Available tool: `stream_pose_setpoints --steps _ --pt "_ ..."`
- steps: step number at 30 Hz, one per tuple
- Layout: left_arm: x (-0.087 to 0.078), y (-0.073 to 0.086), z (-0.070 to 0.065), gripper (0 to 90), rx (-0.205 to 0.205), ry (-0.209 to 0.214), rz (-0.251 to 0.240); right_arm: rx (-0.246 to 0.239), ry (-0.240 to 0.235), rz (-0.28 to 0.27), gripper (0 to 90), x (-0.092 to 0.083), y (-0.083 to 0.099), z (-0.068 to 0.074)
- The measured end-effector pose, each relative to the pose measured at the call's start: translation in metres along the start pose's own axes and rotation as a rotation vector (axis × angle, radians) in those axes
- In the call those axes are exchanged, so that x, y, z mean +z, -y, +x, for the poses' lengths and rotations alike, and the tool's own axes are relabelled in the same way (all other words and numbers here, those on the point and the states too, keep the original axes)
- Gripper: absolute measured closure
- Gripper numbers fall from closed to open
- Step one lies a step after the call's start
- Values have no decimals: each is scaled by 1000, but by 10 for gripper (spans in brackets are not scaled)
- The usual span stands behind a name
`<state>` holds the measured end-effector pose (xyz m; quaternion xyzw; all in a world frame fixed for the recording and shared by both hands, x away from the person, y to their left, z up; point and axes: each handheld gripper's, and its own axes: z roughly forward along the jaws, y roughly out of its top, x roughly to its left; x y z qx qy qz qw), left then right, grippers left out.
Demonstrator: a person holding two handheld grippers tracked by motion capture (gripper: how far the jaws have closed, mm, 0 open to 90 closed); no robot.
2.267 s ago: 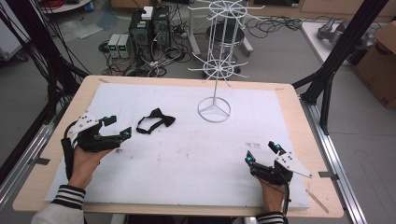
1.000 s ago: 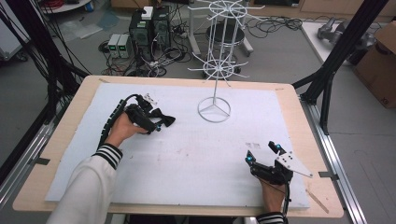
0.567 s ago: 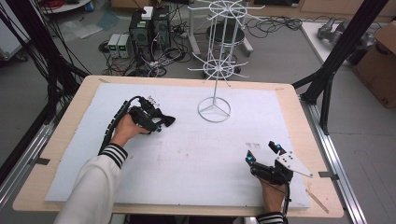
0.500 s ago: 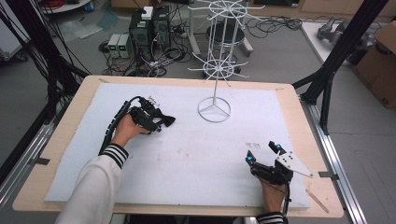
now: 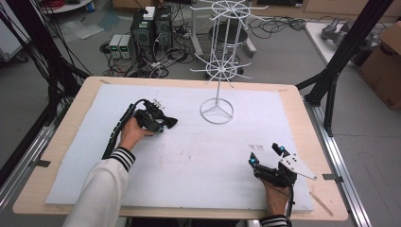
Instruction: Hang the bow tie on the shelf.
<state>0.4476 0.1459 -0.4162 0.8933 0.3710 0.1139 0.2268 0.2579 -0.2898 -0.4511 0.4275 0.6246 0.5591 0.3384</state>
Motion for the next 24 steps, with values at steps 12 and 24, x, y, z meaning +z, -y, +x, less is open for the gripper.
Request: stream_pose_setpoints --steps 12,24 --pt "-4 0 -1 878 -13 -1 3 4 -2 0 75 0 0 0" --pt "-28 1 -4 878 -12 15 -161 -4 0 -6 75 0 0 0"
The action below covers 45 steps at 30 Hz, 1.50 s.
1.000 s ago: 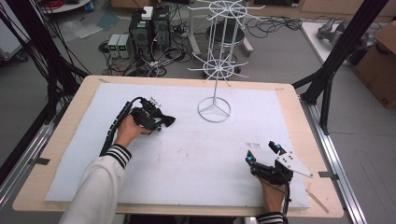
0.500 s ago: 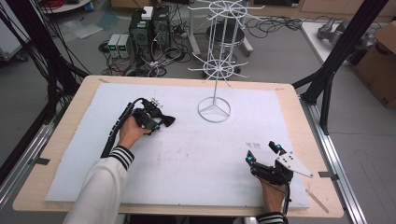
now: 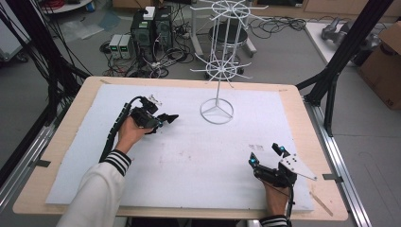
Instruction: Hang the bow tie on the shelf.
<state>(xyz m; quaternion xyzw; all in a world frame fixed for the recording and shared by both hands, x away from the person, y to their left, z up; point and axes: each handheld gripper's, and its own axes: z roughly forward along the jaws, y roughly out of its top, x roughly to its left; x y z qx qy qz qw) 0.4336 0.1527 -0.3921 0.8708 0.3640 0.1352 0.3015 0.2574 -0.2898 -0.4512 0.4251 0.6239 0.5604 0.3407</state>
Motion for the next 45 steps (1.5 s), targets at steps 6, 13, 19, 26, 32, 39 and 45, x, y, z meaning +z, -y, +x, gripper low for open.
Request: stream_pose_setpoints --steps 6,13,19,26,32,39,45 --pt "-15 7 6 878 -53 3 -113 3 0 6 76 0 0 1" --pt "-43 4 7 879 -97 23 -297 4 -1 9 75 0 0 1" --pt "-62 4 5 879 -97 15 -432 2 0 9 75 0 0 1" --pt "-81 -4 1 879 -88 3 -508 0 1 12 76 0 0 0" --pt "-95 -24 -12 879 -48 14 -564 0 -1 11 76 0 0 0" --pt "-103 -51 -25 879 -28 16 -608 1 -2 10 75 0 0 0" --pt "-100 -68 -37 879 -13 29 -621 3 -1 7 75 0 0 0"
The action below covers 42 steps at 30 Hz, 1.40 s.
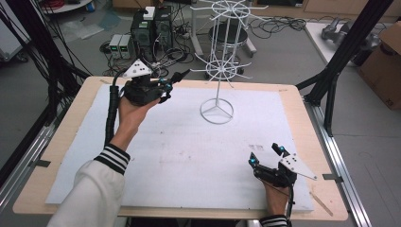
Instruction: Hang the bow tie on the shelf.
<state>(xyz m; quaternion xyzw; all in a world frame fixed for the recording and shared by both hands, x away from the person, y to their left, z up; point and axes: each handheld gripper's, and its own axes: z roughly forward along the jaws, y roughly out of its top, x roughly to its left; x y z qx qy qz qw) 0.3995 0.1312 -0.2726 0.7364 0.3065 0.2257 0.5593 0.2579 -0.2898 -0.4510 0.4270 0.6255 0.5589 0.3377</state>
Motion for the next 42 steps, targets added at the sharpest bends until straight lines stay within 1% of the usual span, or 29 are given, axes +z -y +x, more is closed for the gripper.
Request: stream_pose_setpoints --steps 1,4,7,13,15,18,21,22,26,27,31,35,37,42 --pt "1 -1 -1 879 1 2 -1 6 -2 3 75 0 0 0" --pt "8 -6 -7 878 -5 11 -15 2 0 -1 75 0 0 0" --pt "13 -9 -12 879 1 11 -18 6 -2 -1 75 0 0 0" --pt "24 -14 -21 879 -6 18 -21 2 -2 -1 76 0 0 -1" --pt "28 -16 -24 879 1 17 -20 4 -3 0 76 0 0 -1" --pt "34 -19 -30 879 1 20 -23 4 -3 -3 75 0 0 -1" --pt "40 -19 -34 879 11 20 -15 3 -4 -3 75 0 0 -1" --pt "43 -19 -36 879 7 21 -16 5 -4 -2 75 0 0 -1" --pt "50 -17 -40 879 7 25 4 5 -5 -3 75 0 0 -1" --pt "52 -17 -41 879 3 22 1 5 -5 -3 76 0 0 -1" --pt "55 -17 -44 879 7 22 4 4 -5 -3 75 0 0 -1" --pt "59 -16 -48 879 32 13 23 8 -5 0 75 0 0 -1" --pt "61 -15 -50 879 37 10 25 6 -4 -2 76 0 0 -1" --pt "65 -14 -55 879 65 -4 44 7 -5 -2 75 0 0 -1"
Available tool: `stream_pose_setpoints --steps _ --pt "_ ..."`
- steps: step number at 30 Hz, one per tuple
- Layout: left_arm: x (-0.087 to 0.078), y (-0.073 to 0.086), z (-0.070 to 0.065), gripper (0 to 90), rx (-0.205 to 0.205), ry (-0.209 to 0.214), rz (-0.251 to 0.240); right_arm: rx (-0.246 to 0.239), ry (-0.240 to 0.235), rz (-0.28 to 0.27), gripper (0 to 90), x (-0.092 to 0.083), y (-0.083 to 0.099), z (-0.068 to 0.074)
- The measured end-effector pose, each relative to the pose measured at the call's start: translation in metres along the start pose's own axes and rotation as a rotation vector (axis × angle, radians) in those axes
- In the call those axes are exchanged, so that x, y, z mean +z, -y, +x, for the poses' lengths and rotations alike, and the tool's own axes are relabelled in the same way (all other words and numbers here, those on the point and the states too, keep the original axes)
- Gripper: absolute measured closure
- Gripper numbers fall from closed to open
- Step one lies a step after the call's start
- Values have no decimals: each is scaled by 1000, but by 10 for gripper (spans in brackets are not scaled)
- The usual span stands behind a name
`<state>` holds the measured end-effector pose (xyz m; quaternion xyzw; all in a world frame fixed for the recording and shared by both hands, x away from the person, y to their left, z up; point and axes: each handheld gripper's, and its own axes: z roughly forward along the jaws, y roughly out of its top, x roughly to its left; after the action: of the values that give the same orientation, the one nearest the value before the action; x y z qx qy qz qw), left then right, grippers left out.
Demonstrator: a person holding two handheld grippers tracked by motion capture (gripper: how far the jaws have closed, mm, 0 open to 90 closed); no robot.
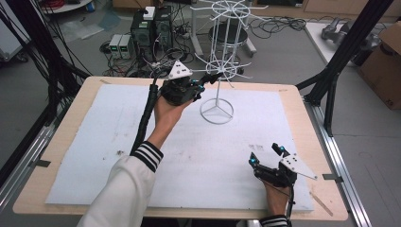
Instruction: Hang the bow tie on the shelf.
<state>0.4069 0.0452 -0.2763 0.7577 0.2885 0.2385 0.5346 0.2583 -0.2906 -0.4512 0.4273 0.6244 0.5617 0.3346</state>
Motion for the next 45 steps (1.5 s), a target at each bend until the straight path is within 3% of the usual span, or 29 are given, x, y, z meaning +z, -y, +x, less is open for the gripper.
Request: stream_pose_setpoints --steps 8,25,37,45 --pt "7 2 -6 879 26 -9 24 0 0 0 75 0 0 0" --pt "1 0 -3 879 17 -21 7 -2 1 -1 75 0 0 0" --pt "-17 -8 8 879 11 -49 -36 2 0 0 75 0 0 0" --pt "-31 -12 17 879 -16 -55 -66 -1 0 -1 75 0 0 0"
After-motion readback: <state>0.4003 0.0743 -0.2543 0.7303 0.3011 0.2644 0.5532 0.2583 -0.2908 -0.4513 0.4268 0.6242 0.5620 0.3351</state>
